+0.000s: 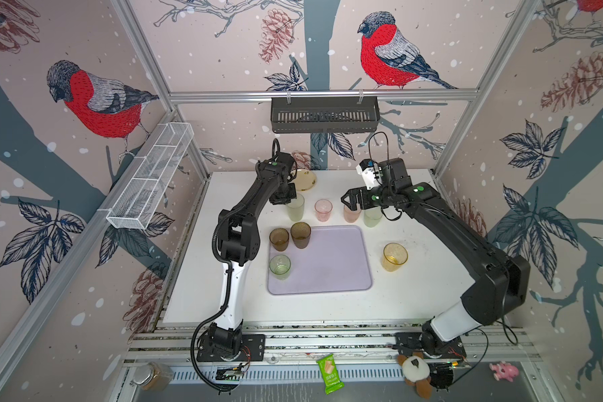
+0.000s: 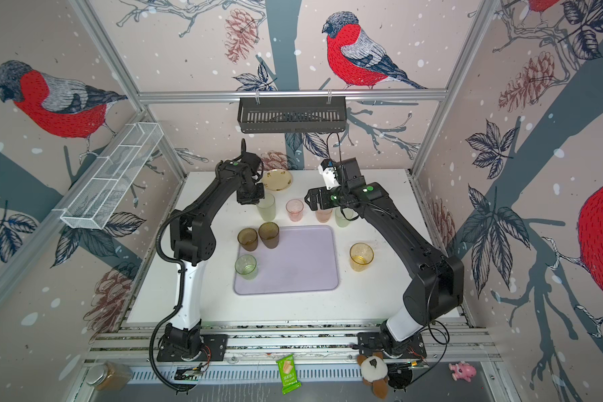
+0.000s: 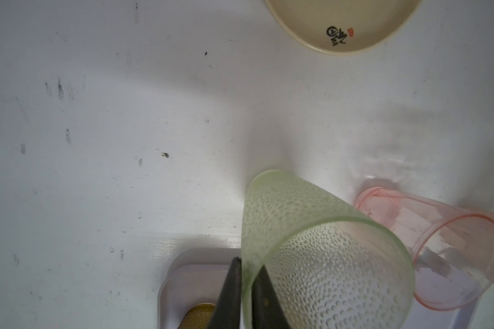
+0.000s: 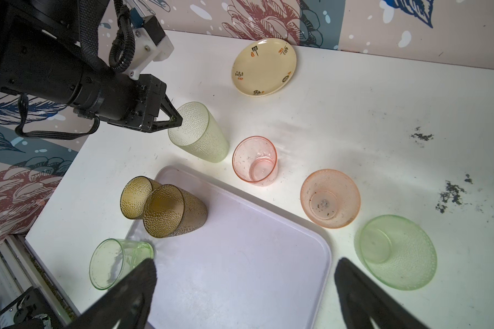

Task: Place the glasses into the tray
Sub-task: Pick up the glass from the top-center of the table.

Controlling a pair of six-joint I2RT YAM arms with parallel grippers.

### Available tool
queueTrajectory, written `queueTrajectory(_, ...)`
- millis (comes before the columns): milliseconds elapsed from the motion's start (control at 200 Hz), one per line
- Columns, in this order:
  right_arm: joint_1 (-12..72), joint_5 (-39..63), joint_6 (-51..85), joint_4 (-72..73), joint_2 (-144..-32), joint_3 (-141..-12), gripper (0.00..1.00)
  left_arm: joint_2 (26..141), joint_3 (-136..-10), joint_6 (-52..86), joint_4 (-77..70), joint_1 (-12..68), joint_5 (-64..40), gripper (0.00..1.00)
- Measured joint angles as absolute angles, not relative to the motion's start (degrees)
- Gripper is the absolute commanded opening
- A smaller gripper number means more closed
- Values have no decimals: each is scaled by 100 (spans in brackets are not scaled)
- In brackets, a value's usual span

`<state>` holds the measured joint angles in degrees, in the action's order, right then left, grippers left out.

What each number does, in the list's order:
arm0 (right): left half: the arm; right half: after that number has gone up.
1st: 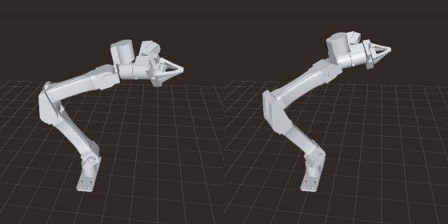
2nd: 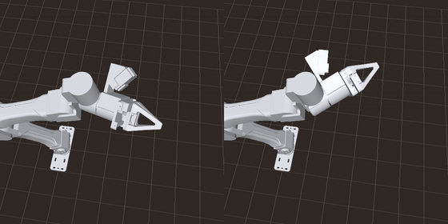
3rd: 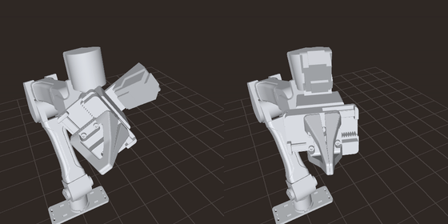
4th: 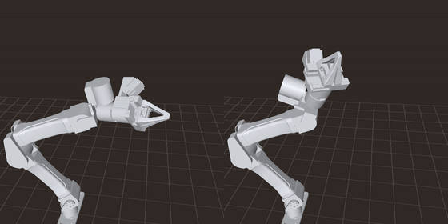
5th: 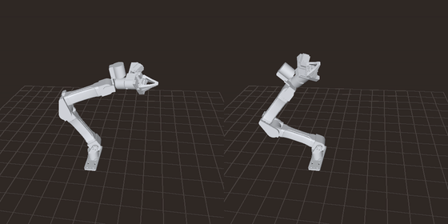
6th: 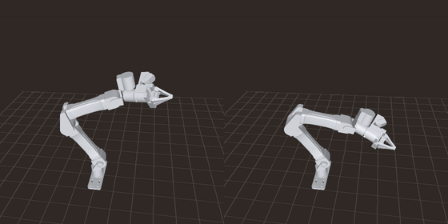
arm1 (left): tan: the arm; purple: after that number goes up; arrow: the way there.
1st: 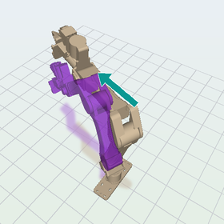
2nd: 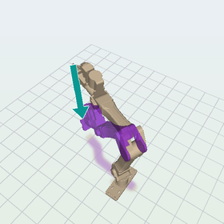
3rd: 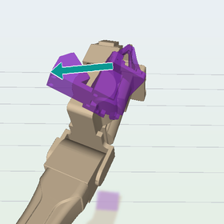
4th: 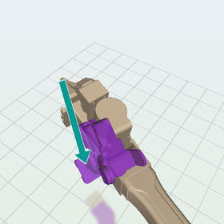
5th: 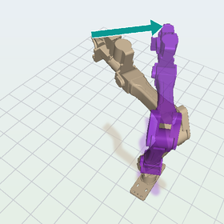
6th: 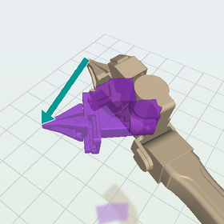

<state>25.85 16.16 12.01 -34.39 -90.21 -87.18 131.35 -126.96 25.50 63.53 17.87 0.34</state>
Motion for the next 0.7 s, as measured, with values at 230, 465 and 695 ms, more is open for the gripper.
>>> queueTrajectory(230, 2558, 1603, 1223, -3428, -8921, -8637, 98, 13050, -12713, 2545, 6359, 1791, 43, 0)
queueTrajectory(465, 2510, 1605, 1258, -3367, -8777, -8536, 98, 12811, -12962, 2547, 6453, 1791, 141, 0)
queueTrajectory(695, 2458, 1629, 1354, -3269, -8617, -8385, 98, 12274, -13150, 2569, 6689, 1903, 169, 0)
